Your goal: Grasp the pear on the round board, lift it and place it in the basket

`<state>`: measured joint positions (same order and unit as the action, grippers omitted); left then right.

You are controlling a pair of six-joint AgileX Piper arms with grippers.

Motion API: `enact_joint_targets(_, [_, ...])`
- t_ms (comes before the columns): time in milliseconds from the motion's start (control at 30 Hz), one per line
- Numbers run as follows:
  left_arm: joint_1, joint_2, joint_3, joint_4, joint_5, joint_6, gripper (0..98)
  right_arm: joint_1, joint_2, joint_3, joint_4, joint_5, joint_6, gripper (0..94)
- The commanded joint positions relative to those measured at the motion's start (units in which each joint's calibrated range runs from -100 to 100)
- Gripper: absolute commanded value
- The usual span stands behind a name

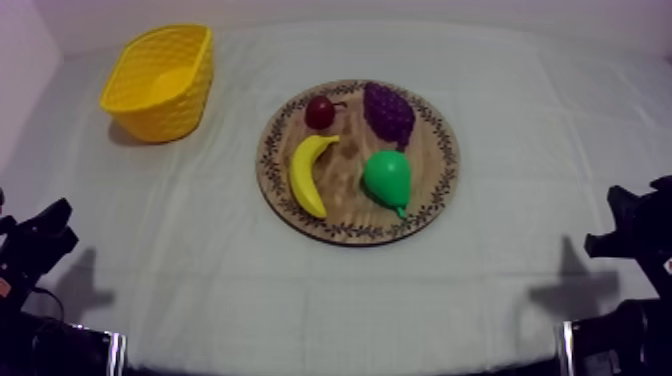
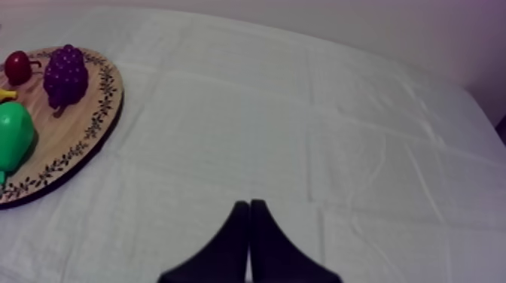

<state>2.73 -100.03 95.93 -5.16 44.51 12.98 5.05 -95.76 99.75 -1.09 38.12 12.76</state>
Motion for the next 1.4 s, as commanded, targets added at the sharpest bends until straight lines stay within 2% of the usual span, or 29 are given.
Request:
enact_joint_targets(0, [0.0,0.0,0.1,0.01,0.0,-0.1,0.1,0.0,0.0,0.0,0.0,-0.1,0.0,0.3])
enact_joint_targets(500, [0.2,0.0,0.1,0.01,0.0,-0.2,0.1,0.0,0.0,0.0,0.0,-0.1,0.0,0.3])
enact_joint_targets(733, [0.8,1.0,-0.2,0.59,0.3,-1.6,0.9,0.0,0.0,0.0,0.0,-0.1,0.0,0.3])
enact_joint_targets(867, [-0.5,7.5,-6.1,2.23,-0.8,-6.4,1.5,0.0,0.0,0.0,0.0,-0.1,0.0,0.3])
enact_joint_targets(1133, [-1.4,28.1,-32.5,4.35,-2.3,-15.4,0.6,0.0,0.0,0.0,0.0,-0.1,0.0,0.3])
enact_joint_targets(1267, [-0.6,39.9,-43.8,7.69,-2.1,-19.5,0.5,0.0,0.0,0.0,0.0,-0.1,0.0,0.3])
enact_joint_targets(1367, [1.6,47.5,-50.0,9.11,-2.0,-20.1,0.5,0.0,0.0,0.0,0.0,-0.1,0.0,0.3])
